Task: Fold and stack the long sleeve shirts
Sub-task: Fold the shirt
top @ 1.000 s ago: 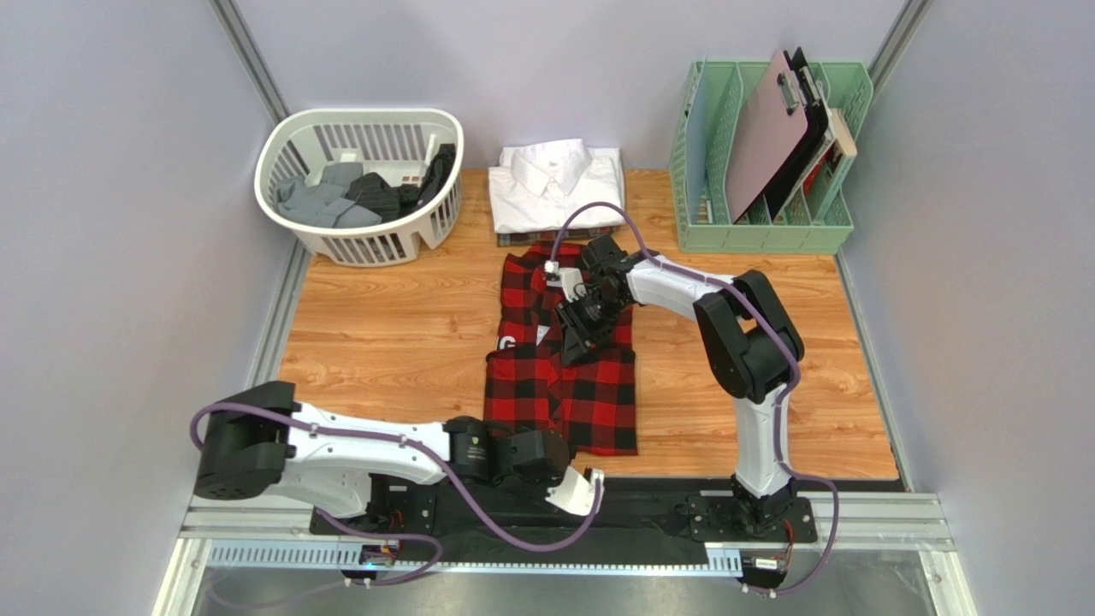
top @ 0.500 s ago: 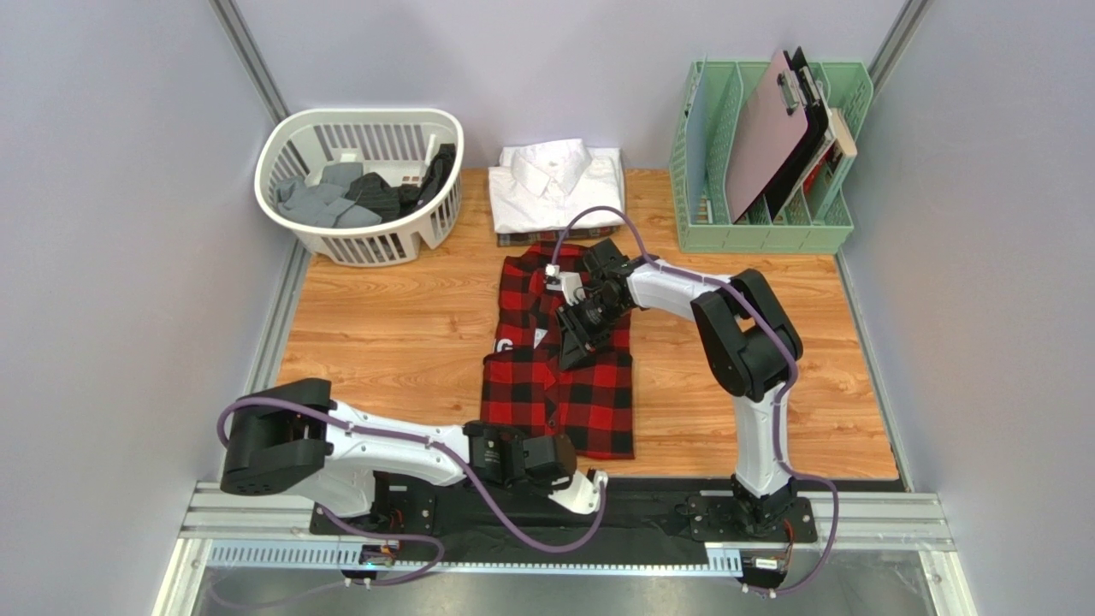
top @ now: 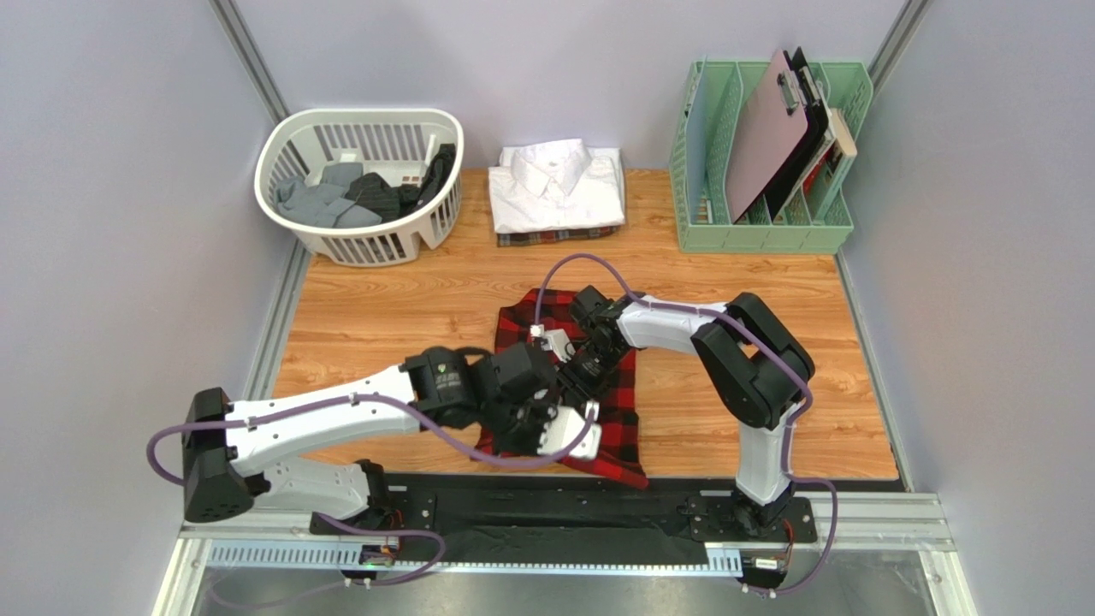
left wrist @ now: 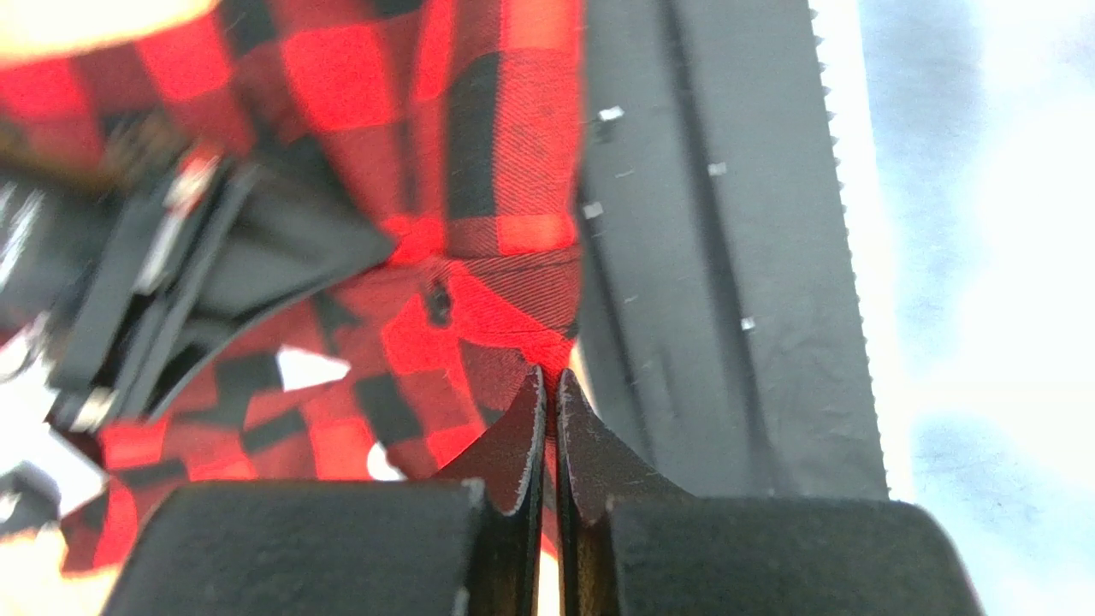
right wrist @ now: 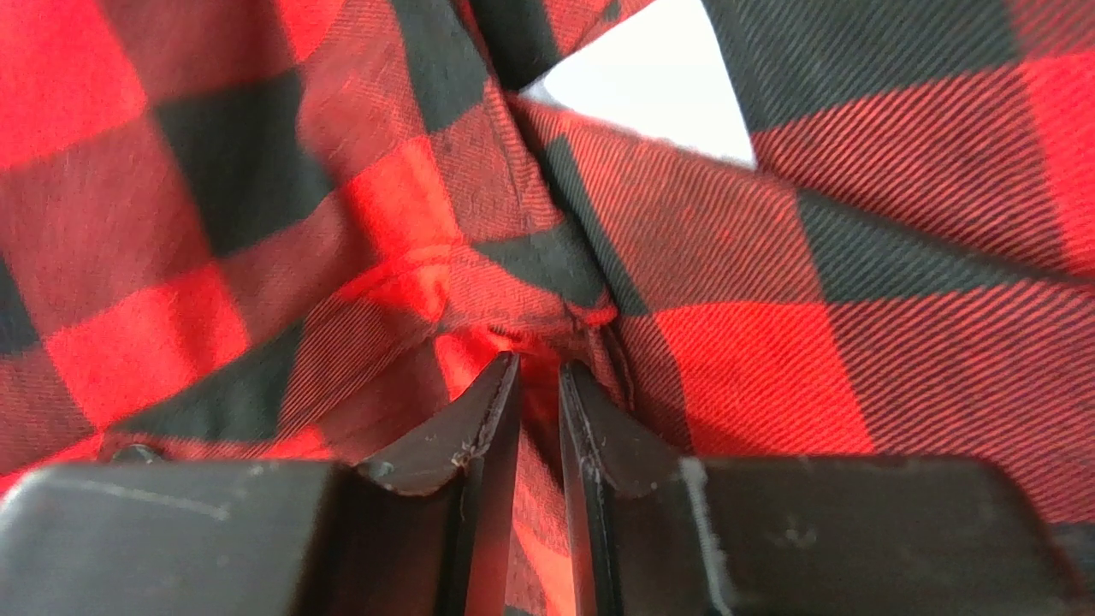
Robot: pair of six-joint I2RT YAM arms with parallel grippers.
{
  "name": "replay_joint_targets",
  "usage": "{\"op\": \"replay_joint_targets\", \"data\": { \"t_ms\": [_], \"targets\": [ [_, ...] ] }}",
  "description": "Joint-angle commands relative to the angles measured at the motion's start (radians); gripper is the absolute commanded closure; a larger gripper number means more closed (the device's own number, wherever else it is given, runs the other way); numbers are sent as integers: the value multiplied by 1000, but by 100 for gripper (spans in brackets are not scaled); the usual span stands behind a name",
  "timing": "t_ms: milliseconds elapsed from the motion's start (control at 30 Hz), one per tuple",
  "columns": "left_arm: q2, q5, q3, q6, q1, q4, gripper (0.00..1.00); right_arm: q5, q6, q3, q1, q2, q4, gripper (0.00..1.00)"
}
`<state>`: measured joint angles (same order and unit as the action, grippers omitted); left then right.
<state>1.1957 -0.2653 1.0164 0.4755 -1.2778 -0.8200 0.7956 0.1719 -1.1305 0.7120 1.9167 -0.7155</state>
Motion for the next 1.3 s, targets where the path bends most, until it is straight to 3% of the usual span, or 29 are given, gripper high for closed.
{"op": "replay_joint_targets", "data": {
  "t_ms": [0,133,300,433,600,833,1033,1267],
  "targets": [
    [97,-126,112,132,168,-96,100,69,78,20,-6,-38,-61,76],
    [224,-156,204,222,299,-88,100,100,103,0,-8,-39,-93,75],
    [349,-195,294,316,345,-93,100,97,126,-147,-57,-24,-211,71],
    [380,-206,277,348,365,-68,100,62,156,-259,-184,-10,-311,68],
    [401,-219,255,345,411,-39,100,1,130,-417,-269,80,-303,67],
    [499,-212,277,347,471,11,100,-38,40,-541,-270,250,-210,67],
    [651,-155,306,328,495,32,100,-46,38,-551,-267,360,-211,68],
    [680,-176,274,249,474,-1,100,-21,47,-387,-240,302,-173,68]
  ]
}}
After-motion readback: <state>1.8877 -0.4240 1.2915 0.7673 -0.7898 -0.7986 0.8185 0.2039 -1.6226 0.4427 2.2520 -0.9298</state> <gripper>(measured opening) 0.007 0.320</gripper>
